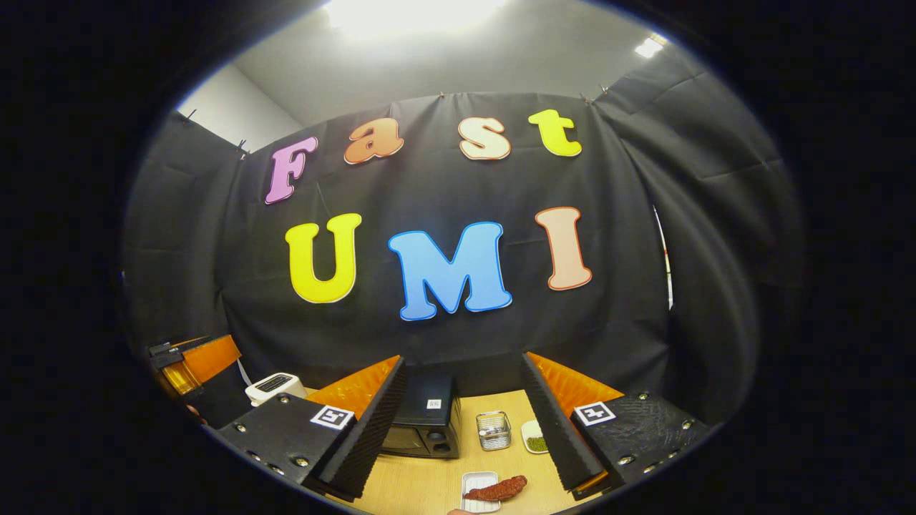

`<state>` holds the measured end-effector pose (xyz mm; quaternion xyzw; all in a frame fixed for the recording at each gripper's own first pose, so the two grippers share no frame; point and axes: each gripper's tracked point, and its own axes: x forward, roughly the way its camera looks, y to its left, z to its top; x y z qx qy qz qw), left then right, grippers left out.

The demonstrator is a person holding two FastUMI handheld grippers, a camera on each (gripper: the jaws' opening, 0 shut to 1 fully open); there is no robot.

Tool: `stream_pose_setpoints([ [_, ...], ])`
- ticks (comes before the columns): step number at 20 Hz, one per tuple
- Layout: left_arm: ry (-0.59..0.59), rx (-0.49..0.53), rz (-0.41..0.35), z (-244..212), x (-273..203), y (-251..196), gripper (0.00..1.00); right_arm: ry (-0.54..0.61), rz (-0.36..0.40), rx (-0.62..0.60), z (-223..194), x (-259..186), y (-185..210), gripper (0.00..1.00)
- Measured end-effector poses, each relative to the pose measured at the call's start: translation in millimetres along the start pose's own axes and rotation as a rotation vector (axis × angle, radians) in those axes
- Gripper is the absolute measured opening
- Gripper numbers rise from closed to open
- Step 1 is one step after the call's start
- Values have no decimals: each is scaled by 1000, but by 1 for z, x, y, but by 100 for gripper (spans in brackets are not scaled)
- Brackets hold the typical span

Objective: Open the electric oven with the left hand, put the food in, and close the electric oven.

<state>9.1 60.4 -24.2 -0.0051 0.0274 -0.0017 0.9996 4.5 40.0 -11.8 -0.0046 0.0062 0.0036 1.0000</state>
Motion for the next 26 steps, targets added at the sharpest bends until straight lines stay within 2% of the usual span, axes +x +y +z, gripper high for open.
stream_pose_setpoints([
  [4, 60, 13, -15, -32, 18, -2, 91, 14, -23, -11, -8, 2, -7, 96],
  [5, 80, 6, -15, -44, 21, 1, 100, 16, -37, -23, -10, 1, -11, 96],
  [8, 156, -15, -15, -82, 35, 3, 98, 27, -38, -35, -18, 0, -13, 96],
  [11, 228, 24, -14, -121, 51, 8, 96, 55, -40, -41, -30, 2, -17, 96],
  [13, 271, 57, -6, -145, 65, 11, 100, 76, -44, -48, -37, 6, -21, 96],
  [14, 289, 61, -6, -157, 73, 12, 92, 83, -47, -53, -39, 6, -22, 96],
  [15, 303, 64, -7, -167, 84, 13, 100, 86, -52, -57, -39, 6, -24, 96],
  [19, 382, 61, -21, -214, 131, 13, 100, 95, -84, -67, -41, 6, -35, 96],
  [21, 422, 63, -15, -238, 151, 17, 96, 104, -106, -72, -43, 3, -42, 96],
  [22, 436, 67, -10, -247, 159, 19, 100, 106, -117, -75, -43, 1, -46, 96],
  [23, 447, 73, -8, -256, 163, 20, 92, 106, -126, -80, -43, 0, -49, 96],
  [25, 468, 91, -11, -268, 173, 20, 92, 111, -142, -91, -43, -2, -55, 96],
  [26, 476, 100, -7, -274, 177, 21, 100, 115, -149, -94, -43, -2, -58, 96],
])
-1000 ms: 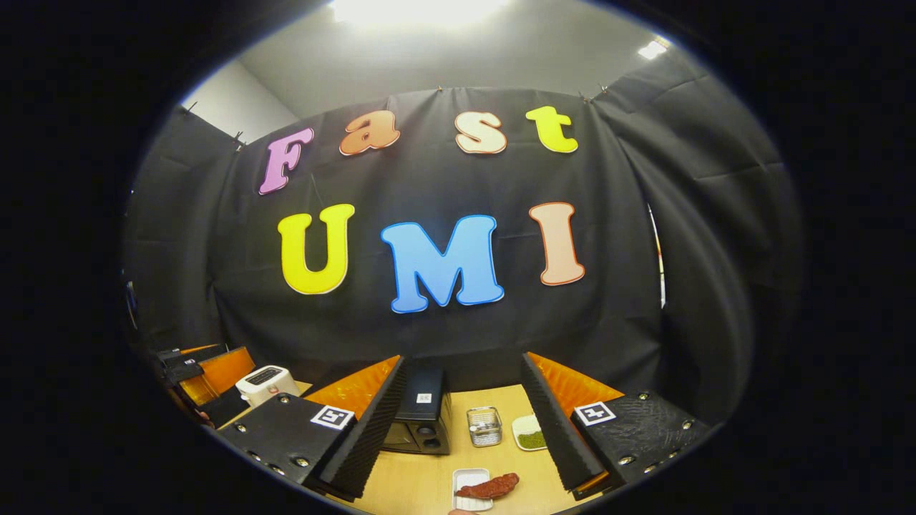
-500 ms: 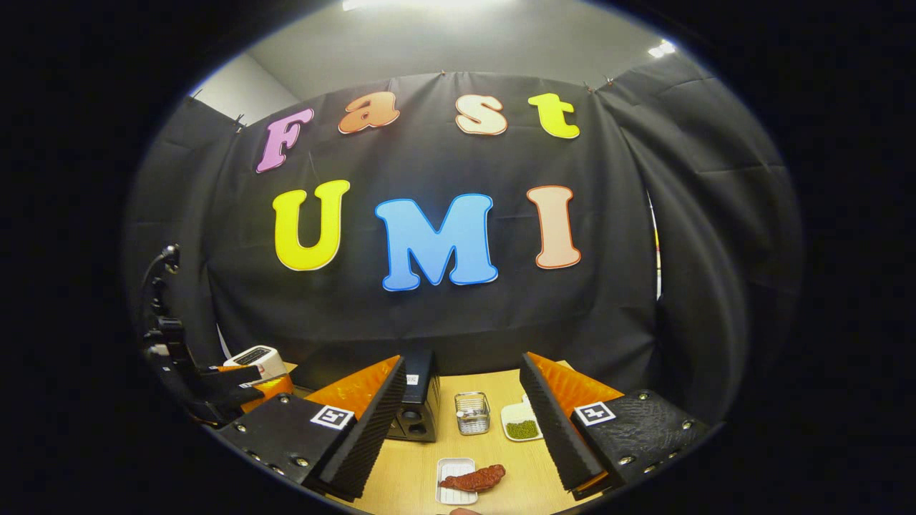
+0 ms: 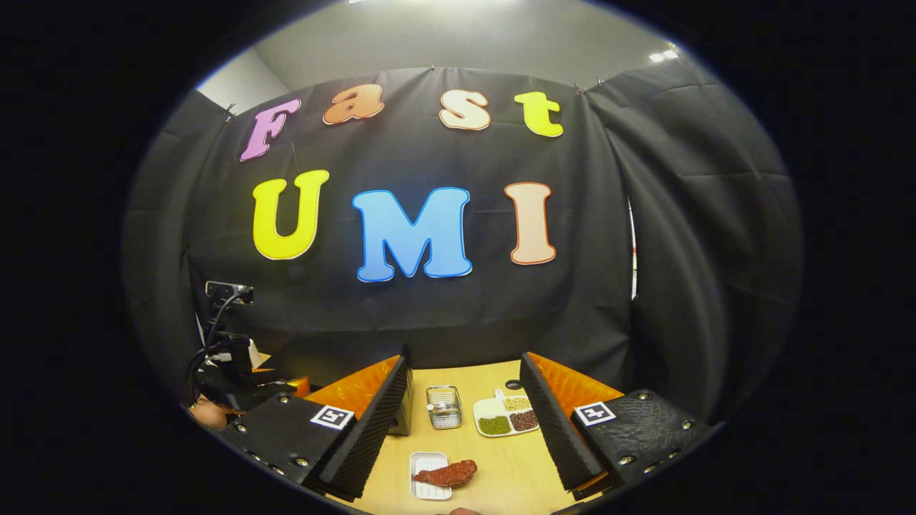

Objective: Open the electric oven with the left hand, put the food in, and close the electric oven.

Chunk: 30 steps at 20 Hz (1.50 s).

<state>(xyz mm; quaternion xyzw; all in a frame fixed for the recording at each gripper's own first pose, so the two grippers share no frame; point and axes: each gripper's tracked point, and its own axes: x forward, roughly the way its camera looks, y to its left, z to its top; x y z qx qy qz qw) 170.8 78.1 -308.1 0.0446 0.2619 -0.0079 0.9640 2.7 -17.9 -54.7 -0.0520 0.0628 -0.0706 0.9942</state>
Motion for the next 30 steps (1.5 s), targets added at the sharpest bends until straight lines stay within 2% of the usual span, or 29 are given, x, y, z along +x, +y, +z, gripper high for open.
stream_pose_setpoints([
  [4, 39, 24, 16, -14, 20, 3, 100, 8, -16, 2, 0, 1, -3, 96],
  [6, 64, 28, 16, -23, 25, 2, 92, 12, -20, -3, -1, 2, -3, 96],
  [7, 53, 29, 24, -21, 29, 4, 92, 13, -21, -4, -1, 2, -3, 96],
  [8, 59, 29, 26, -24, 31, 4, 100, 15, -21, -4, -2, 1, -3, 96],
  [9, 56, 26, 25, -23, 27, 2, 92, 17, -20, -5, -3, 0, -2, 96],
  [10, 56, 11, 27, -23, 25, 3, 96, 20, -16, -4, -4, 1, 0, 96],
  [12, 67, 5, 27, -29, 19, 2, 100, 22, -6, -4, -3, 0, 4, 96],
  [14, 75, 14, 26, -35, 12, 0, 96, 12, 8, -5, 0, -1, 8, 96],
  [15, 78, 11, 24, -38, 6, 0, 100, 8, 14, -6, 2, 0, 10, 96],
  [17, 86, 13, 17, -47, -3, -1, 92, 5, 25, -3, 4, -1, 13, 96],
  [18, 92, 18, 14, -51, -6, -2, 96, 6, 30, 1, 3, -2, 14, 96],
  [22, 118, 21, 14, -74, -23, -5, 96, 6, 35, 7, 3, -7, 14, 96],
  [23, 126, 22, 12, -81, -27, -7, 100, 6, 35, 6, 3, -8, 13, 96],
  [28, 163, 41, -3, -108, -41, -9, 100, 17, 35, 14, -4, -15, 12, 96],
  [29, 169, 49, -2, -114, -43, -10, 96, 19, 35, 13, -4, -16, 12, 96],
  [30, 177, 51, 0, -119, -44, -11, 96, 19, 35, 12, -4, -17, 11, 96],
])
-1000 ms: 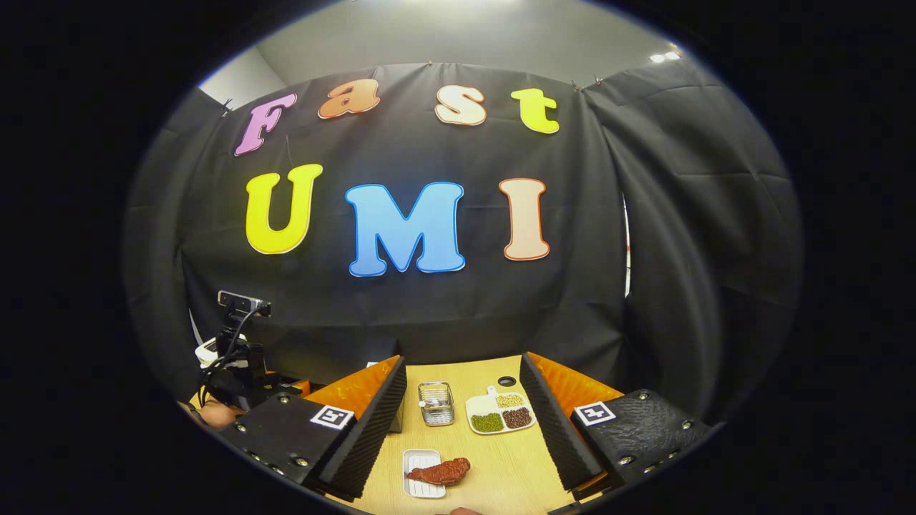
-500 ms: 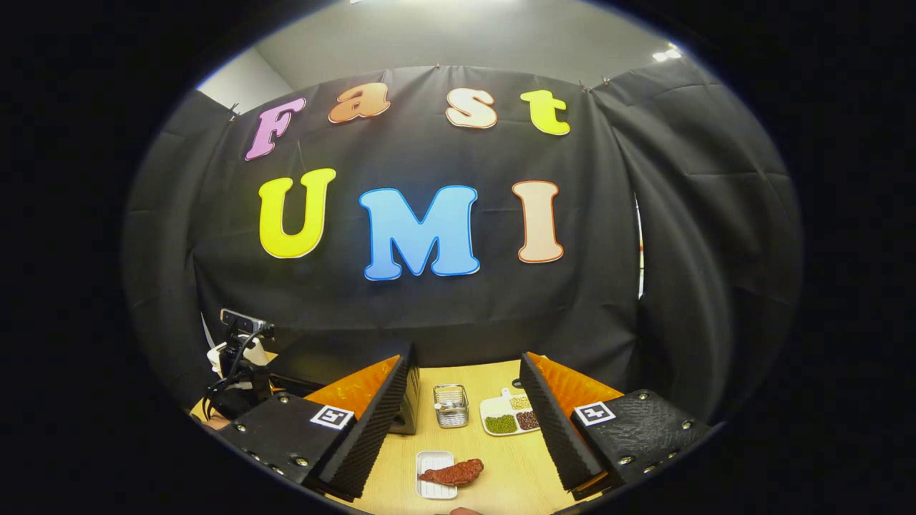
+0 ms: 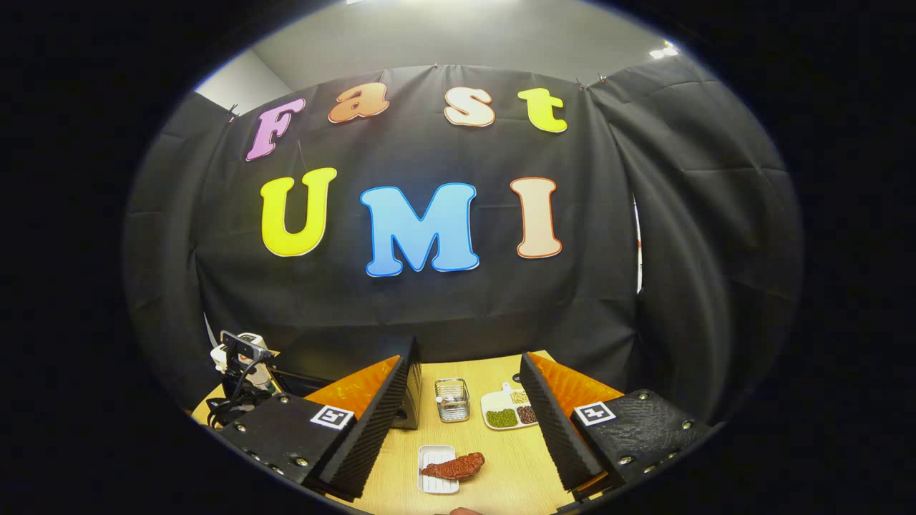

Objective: Open the electric oven with the left hand, put the food in, and close the electric oven.

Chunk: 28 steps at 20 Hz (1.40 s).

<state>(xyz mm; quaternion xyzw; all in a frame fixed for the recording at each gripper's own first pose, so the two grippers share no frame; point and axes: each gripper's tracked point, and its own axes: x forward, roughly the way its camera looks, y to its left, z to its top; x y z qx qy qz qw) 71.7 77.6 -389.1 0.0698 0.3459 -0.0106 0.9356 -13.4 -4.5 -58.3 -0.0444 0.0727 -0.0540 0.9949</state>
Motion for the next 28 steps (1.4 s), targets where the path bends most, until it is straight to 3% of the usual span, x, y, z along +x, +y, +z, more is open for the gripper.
stream_pose_setpoints([
  [4, 41, -7, 7, -23, 0, -3, 92, 12, -4, -7, -5, -3, -4, 96],
  [6, 67, -15, 2, -36, -1, -5, 100, 19, -6, -8, -7, -4, -5, 96],
  [9, 117, -30, -18, -60, 1, -8, 96, 27, -11, -14, -9, -7, -8, 96],
  [12, 96, -55, -49, -53, 0, -14, 96, 33, -13, -31, -12, -10, -10, 96],
  [14, 50, -48, -50, -34, -9, -14, 100, 40, -16, -31, -14, -10, -13, 96],
  [18, -116, -63, -47, 39, -50, -13, 96, 60, -7, 11, -22, -4, -19, 96],
  [19, -165, -66, -47, 60, -62, -12, 100, 73, -6, 34, -27, 0, -23, 96],
  [20, -212, -72, -44, 81, -76, -9, 100, 95, -6, 58, -35, 5, -28, 96],
  [21, -257, -83, -43, 100, -93, -8, 92, 127, -3, 88, -43, 11, -33, 96],
  [23, -333, -122, -28, 130, -129, -2, 100, 186, 2, 161, -62, 20, -43, 96],
  [25, -409, -149, -10, 153, -162, 5, 92, 229, 7, 202, -82, 29, -53, 96],
  [28, -470, -159, 18, 174, -198, 13, 99, 313, 48, 268, -124, 38, -59, 96],
])
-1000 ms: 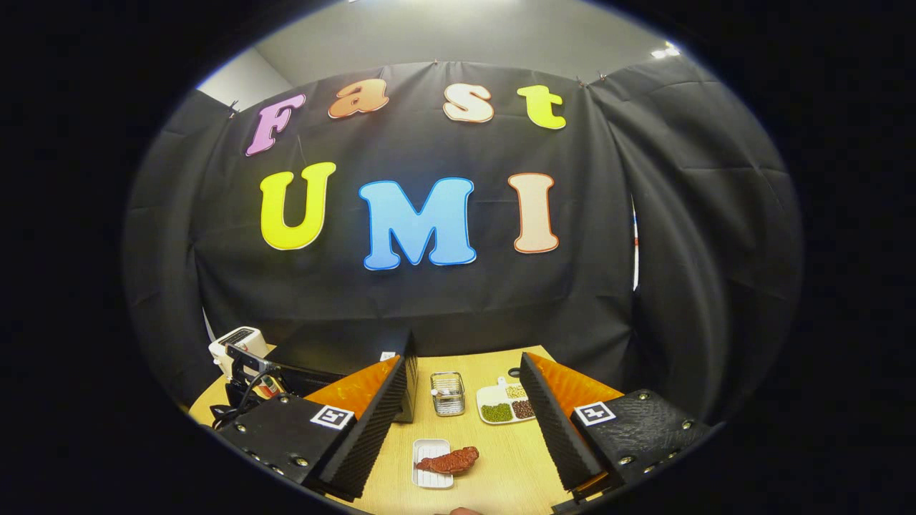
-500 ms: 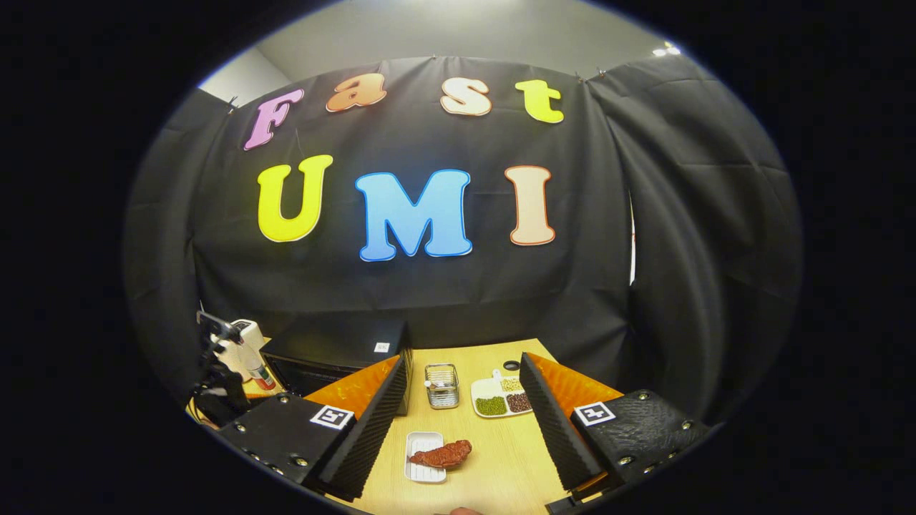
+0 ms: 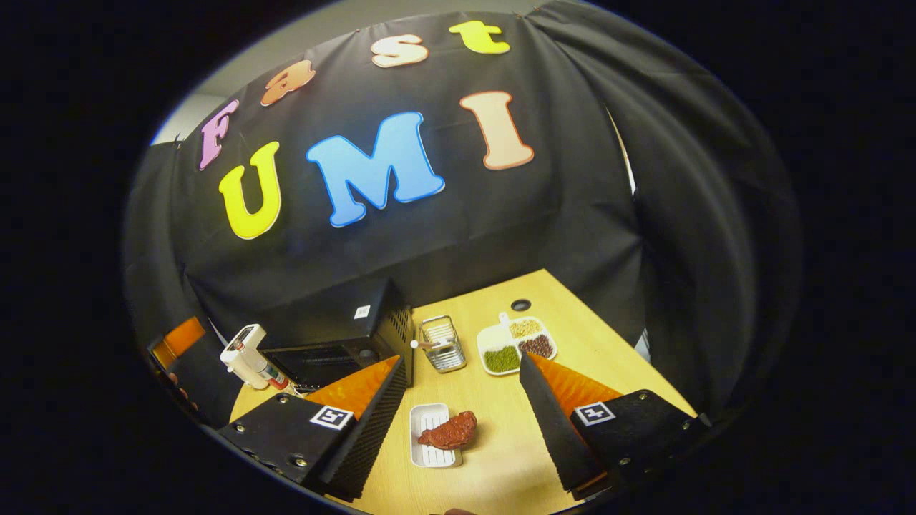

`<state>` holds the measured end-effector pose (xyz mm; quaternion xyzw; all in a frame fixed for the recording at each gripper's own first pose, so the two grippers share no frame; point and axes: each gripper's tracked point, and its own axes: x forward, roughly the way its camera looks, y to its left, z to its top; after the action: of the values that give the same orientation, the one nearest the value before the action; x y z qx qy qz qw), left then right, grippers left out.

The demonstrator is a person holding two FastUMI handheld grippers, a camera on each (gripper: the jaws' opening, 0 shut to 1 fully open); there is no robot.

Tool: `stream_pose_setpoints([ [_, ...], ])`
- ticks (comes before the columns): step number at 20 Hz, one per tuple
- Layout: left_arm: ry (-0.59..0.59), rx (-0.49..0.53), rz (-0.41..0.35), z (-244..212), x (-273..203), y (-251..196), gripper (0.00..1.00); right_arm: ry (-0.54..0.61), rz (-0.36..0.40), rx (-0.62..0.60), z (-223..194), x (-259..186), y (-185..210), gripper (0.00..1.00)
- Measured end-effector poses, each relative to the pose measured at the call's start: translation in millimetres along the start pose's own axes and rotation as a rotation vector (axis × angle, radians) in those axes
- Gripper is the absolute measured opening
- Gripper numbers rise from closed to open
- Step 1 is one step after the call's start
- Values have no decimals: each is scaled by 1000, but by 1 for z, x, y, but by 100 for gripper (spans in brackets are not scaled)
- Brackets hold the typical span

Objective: Open the electric oven with the left hand, put the food in, and close the electric oven.

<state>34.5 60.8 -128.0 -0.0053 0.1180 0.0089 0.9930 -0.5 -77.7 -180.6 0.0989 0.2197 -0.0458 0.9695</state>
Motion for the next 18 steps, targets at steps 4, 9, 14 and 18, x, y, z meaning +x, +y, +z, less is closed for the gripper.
stream_pose_setpoints([
  [4, -50, -15, 14, 30, -18, 0, 100, 120, 37, 78, -57, 34, -17, 97],
  [9, -78, -22, 65, 48, -33, 17, 100, 256, 85, 182, -119, 67, -22, 98],
  [14, -48, -26, 101, 42, -42, 23, 100, 366, 136, 294, -159, 93, -18, 98],
  [18, -27, -23, 127, 37, -51, 29, 100, 404, 151, 346, -174, 108, -10, 91],
])
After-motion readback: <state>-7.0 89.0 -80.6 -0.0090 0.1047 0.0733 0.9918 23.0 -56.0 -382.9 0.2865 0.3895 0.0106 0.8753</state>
